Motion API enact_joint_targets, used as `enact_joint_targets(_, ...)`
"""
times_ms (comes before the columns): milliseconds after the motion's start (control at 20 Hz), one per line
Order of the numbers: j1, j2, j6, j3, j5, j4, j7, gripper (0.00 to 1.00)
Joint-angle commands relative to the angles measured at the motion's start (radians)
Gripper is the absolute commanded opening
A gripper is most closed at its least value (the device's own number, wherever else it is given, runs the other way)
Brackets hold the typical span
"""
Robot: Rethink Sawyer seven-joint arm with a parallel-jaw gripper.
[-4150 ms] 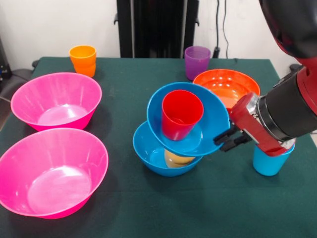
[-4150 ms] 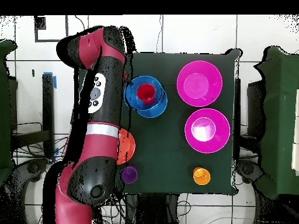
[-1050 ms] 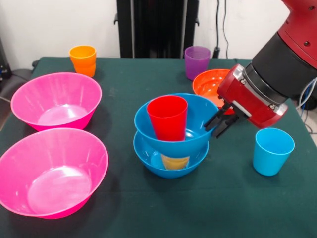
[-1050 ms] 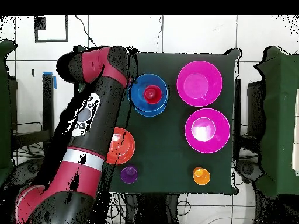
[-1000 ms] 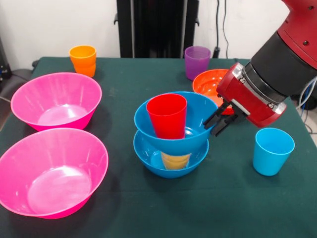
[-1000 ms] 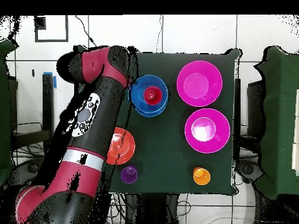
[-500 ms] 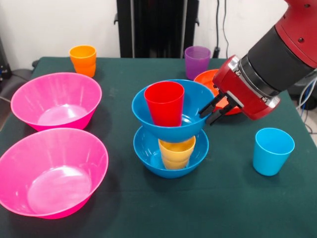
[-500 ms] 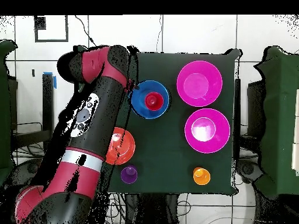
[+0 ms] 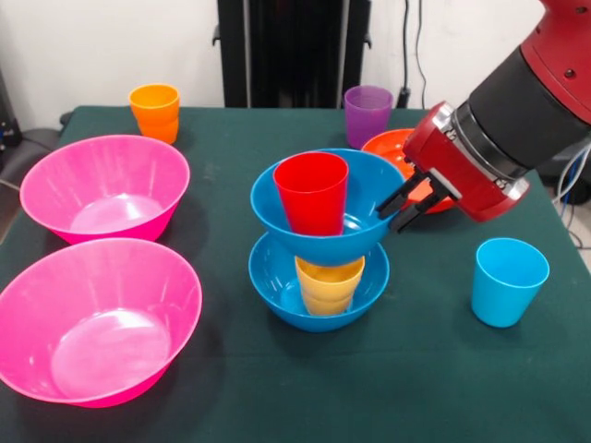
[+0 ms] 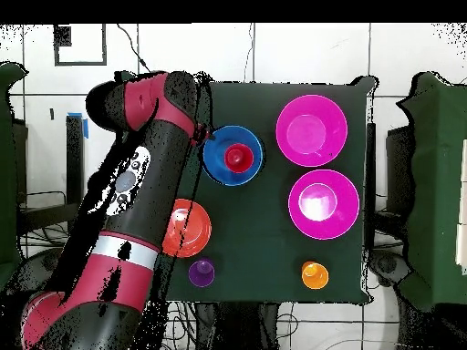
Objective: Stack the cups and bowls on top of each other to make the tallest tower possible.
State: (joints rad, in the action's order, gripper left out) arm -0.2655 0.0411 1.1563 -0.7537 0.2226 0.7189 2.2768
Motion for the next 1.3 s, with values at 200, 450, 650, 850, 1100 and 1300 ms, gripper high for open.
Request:
enact_joint_targets(200,-0.032,-0.027,0.023,0.058,-0.078,0.047,0.038,0.00)
enact_joint_targets(450,-0.032,-0.036,0.008,0.050,-0.084,0.044,0.046,0.00)
enact_joint_targets(650,-0.030,-0.047,-0.003,0.039,-0.094,0.037,0.047,0.00)
enact_joint_targets(850,-0.035,-0.063,-0.017,0.016,-0.116,0.029,0.058,0.00)
enact_joint_targets(1100,-0.030,-0.075,-0.027,0.000,-0.134,0.015,0.059,0.00)
enact_joint_targets(1300,-0.033,-0.078,-0.037,-0.001,-0.139,0.018,0.065,0.00)
